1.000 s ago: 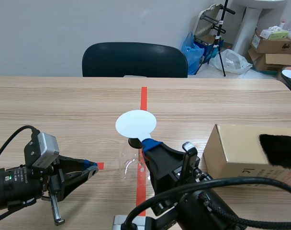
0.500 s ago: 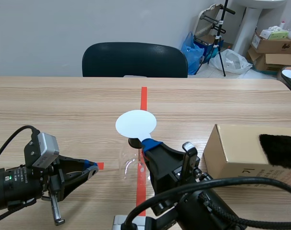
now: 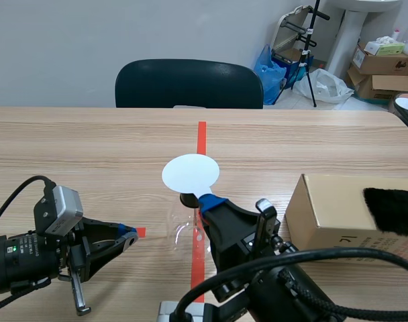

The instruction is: Do the electroscope experiment

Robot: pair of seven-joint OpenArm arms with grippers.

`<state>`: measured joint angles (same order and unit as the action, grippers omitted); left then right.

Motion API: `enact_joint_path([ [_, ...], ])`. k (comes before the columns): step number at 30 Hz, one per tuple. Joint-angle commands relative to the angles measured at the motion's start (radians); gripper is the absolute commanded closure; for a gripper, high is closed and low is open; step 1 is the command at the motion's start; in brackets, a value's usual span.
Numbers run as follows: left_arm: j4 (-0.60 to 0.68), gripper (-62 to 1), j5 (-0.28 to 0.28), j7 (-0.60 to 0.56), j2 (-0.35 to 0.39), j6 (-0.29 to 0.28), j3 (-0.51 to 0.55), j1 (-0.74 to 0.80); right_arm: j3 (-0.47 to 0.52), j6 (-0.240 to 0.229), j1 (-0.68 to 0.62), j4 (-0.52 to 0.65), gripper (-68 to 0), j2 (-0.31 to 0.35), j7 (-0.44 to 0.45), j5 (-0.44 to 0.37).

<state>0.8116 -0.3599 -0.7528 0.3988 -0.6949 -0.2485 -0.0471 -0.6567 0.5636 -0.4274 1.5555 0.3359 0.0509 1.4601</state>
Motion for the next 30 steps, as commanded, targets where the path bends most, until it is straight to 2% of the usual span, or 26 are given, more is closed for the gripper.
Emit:
enact_joint_path([
  [1, 0.019, -3.0, 0.011, -0.014, -0.002, -0.001, 0.0, -0.002, 0.002, 0.011, 0.006, 0.018, -1.0, 0.008, -0.007, 0.001],
  [20, 0.019, -3.0, 0.011, -0.014, -0.002, -0.001, 0.0, 0.003, 0.002, 0.011, 0.006, 0.018, -1.0, 0.008, -0.01, 0.001],
  [25, 0.019, -3.0, 0.011, -0.017, -0.002, -0.001, 0.0, 0.003, 0.002, 0.011, 0.006, 0.018, -1.0, 0.008, -0.067, 0.001],
  [30, 0.019, -3.0, 0.011, -0.017, -0.002, -0.001, 0.0, 0.003, 0.002, 0.011, 0.006, 0.018, -1.0, 0.008, -0.18, 0.001],
])
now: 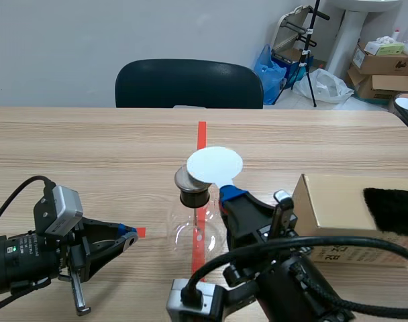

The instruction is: Do the electroscope experiment

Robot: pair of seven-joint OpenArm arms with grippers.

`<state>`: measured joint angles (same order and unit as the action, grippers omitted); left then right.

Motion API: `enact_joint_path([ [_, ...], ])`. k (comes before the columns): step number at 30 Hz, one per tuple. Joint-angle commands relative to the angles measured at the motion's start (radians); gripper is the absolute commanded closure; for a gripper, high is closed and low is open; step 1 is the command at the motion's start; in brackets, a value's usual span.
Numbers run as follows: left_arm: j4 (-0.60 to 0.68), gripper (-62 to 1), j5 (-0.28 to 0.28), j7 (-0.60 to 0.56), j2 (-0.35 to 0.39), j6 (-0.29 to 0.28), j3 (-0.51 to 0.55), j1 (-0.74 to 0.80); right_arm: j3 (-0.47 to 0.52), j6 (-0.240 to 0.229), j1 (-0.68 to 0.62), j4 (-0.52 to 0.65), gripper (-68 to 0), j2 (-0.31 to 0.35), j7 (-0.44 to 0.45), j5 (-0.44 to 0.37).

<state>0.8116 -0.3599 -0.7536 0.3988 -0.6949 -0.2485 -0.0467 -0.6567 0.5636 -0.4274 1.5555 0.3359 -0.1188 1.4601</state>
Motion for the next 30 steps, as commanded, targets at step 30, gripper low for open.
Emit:
enact_joint_path([
  [30, 0.019, -3.0, 0.011, -0.016, -0.002, -0.001, 0.0, 0.002, 0.002, 0.011, 0.006, 0.018, -1.0, 0.008, -0.519, 0.001],
])
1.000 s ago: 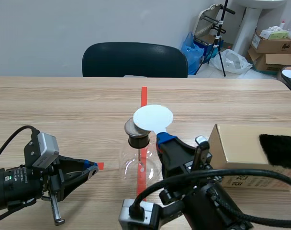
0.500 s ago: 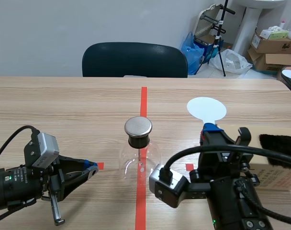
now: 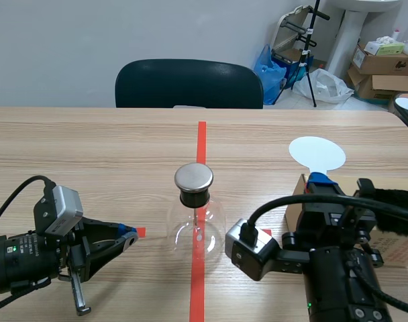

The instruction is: Do the electroscope experiment

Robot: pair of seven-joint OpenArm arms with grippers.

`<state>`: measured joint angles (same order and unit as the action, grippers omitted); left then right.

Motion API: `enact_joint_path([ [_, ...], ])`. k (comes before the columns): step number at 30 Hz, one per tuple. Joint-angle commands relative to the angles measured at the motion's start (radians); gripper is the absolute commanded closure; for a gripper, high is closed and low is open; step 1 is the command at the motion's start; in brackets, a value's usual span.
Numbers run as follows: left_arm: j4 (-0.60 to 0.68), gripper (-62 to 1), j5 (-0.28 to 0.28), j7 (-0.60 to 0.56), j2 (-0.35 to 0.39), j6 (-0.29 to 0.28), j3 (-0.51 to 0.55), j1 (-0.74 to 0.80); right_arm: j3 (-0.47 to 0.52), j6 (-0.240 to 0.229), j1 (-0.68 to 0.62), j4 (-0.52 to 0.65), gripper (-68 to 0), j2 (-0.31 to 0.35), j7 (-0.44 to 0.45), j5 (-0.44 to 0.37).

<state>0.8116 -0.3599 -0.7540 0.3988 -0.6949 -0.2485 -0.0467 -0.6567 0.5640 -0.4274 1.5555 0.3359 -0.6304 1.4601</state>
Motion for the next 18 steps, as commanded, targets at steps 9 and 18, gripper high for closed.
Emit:
enact_joint_path([
  [9, 0.019, -3.0, 0.011, -0.016, -0.002, -0.001, 0.0, 0.002, 0.002, 0.011, 0.006, 0.018, -1.0, 0.008, 0.057, 0.001],
  [18, 0.019, -3.0, 0.011, -0.016, -0.002, -0.001, 0.0, 0.002, 0.002, 0.011, 0.006, 0.018, -1.0, 0.008, 0.274, 0.001],
])
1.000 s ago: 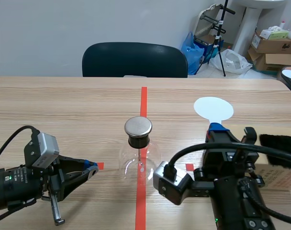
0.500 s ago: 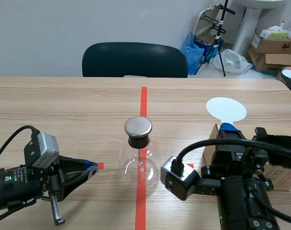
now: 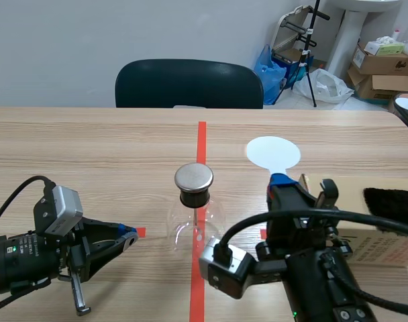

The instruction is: Do the electroscope experiment

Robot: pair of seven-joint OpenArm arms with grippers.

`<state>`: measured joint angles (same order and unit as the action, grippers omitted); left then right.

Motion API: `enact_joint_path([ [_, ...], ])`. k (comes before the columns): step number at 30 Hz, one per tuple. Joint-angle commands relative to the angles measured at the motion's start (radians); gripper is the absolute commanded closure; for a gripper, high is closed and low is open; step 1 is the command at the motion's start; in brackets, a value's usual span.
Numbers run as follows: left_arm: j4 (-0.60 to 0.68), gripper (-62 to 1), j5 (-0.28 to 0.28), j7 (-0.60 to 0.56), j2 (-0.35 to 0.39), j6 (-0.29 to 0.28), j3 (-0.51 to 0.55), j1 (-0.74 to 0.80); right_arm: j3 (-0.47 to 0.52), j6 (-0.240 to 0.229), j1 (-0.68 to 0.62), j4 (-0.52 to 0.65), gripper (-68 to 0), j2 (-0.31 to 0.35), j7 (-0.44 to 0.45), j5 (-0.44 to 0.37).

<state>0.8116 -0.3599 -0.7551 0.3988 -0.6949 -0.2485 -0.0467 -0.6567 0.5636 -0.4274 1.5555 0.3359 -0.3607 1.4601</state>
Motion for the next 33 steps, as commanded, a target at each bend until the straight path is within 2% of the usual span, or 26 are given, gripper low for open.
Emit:
enact_joint_path([
  [1, 0.019, -3.0, 0.011, -0.015, -0.002, -0.001, 0.0, 0.002, 0.002, 0.011, 0.006, 0.018, -1.0, 0.008, 0.033, 0.001],
  [9, 0.019, -3.0, 0.011, -0.015, -0.002, -0.001, 0.0, 0.002, 0.002, 0.011, 0.006, 0.018, -1.0, 0.008, 0.24, 0.001],
  [15, 0.019, -3.0, 0.011, -0.015, -0.002, -0.001, 0.0, 0.002, 0.002, 0.011, 0.006, 0.018, -1.0, 0.007, 0.342, 0.001],
  [33, 0.019, -3.0, 0.011, -0.015, -0.002, -0.001, 0.0, 0.002, 0.002, 0.011, 0.006, 0.018, -1.0, 0.007, 0.371, 0.001],
])
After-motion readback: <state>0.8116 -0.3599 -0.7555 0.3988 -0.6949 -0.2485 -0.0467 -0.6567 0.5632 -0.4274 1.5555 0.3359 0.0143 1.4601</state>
